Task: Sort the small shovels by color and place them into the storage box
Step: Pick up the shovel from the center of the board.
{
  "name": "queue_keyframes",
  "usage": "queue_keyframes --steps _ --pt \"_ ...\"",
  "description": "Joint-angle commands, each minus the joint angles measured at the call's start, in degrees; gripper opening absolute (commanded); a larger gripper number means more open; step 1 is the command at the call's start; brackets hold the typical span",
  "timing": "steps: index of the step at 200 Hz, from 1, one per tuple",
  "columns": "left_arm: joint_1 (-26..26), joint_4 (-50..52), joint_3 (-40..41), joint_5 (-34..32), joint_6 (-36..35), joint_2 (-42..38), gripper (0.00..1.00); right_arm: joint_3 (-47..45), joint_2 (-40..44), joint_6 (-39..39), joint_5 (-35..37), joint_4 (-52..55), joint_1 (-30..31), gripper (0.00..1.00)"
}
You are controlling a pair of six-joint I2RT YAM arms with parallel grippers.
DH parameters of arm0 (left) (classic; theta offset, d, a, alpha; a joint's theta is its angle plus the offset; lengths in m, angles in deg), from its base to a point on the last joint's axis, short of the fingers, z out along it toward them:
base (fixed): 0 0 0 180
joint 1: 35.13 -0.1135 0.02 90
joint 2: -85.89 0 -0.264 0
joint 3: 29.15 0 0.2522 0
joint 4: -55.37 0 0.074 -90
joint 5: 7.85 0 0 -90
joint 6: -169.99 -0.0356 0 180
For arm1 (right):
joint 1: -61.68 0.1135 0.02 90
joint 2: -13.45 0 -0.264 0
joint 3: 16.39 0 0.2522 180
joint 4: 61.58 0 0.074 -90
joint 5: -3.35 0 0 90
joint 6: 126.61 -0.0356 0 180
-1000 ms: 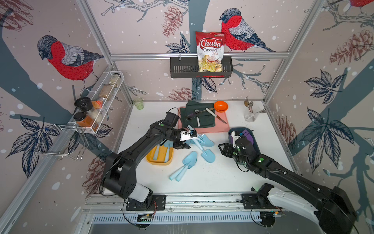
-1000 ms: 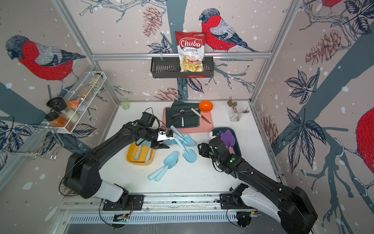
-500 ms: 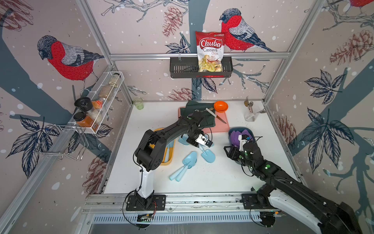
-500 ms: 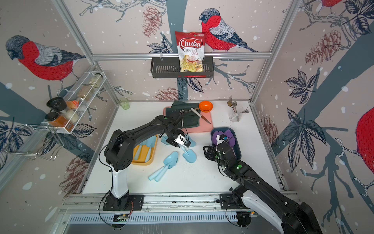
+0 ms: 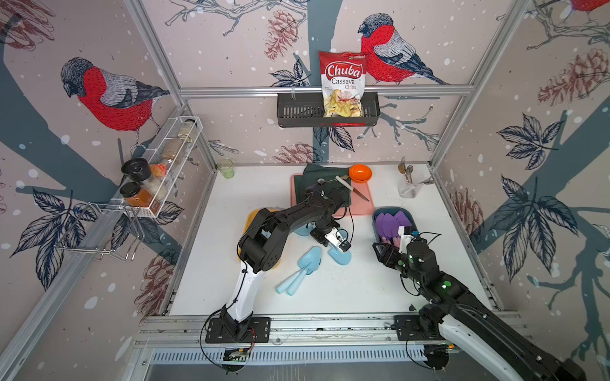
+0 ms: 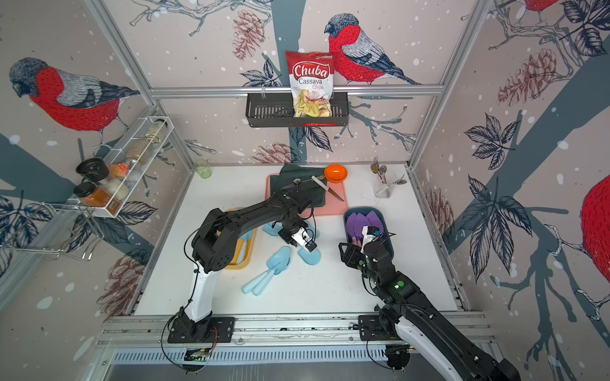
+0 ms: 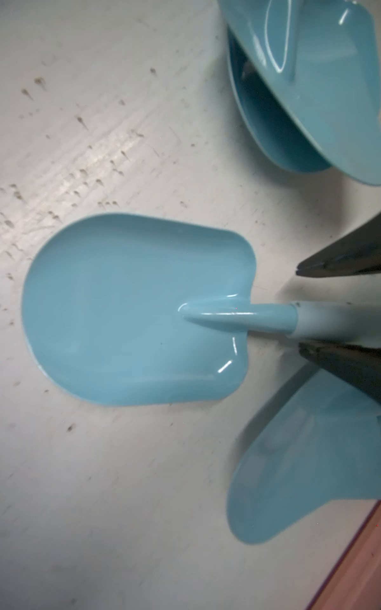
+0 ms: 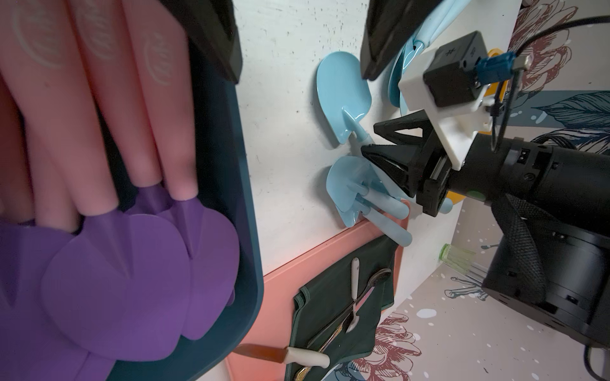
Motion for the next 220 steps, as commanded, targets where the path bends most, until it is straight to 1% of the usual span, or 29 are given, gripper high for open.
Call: queue_keyframes --steps 1,23,45,69,93,117,139,179,201,220 --pt "0.49 -0.96 1.32 -2.31 0.05 0.16 0.36 -0.36 1.52 -0.81 0.41 0.96 -0.48 0.62" --pt "0.76 -3.67 2.69 -3.74 1.16 0.40 0.34 -0.54 1.99 -0.81 0.06 1.15 -1.02 0.62" --pt "0.93 -5.20 2.89 -4.62 2.96 1.15 0.27 -0.69 1.66 -1.07 -0.36 1.01 -1.22 0.62" --pt "1.11 -6.10 3.26 -4.77 4.94 1.35 0.13 -0.76 1.40 -1.25 -0.75 0.88 -1.38 0.61" --pt "1.23 -6.37 4.63 -4.00 5.04 -0.19 0.00 -0.50 1.45 -1.34 -0.74 1.08 -1.49 0.61" --pt "1.38 -6.92 5.79 -2.96 5.98 -2.54 0.00 -0.19 1.44 -1.17 -0.57 1.23 -1.57 0.61" --pt "1.38 -7.09 5.81 -1.15 10.00 -5.50 0.00 0.22 1.21 -1.30 -0.57 1.23 -1.64 0.61" --pt "0.95 -8.89 8.77 0.12 23.61 -14.38 0.00 1.36 -0.38 -1.56 -1.47 0.32 -1.64 0.61" --pt "-0.96 -10.42 11.38 -1.05 37.38 -19.11 0.00 2.04 -2.14 -1.22 -2.10 -1.13 -1.59 0.61" --pt "-5.10 -12.47 14.52 -1.25 51.05 -23.11 0.00 2.79 -4.52 -0.51 -2.66 -3.13 -1.64 0.61"
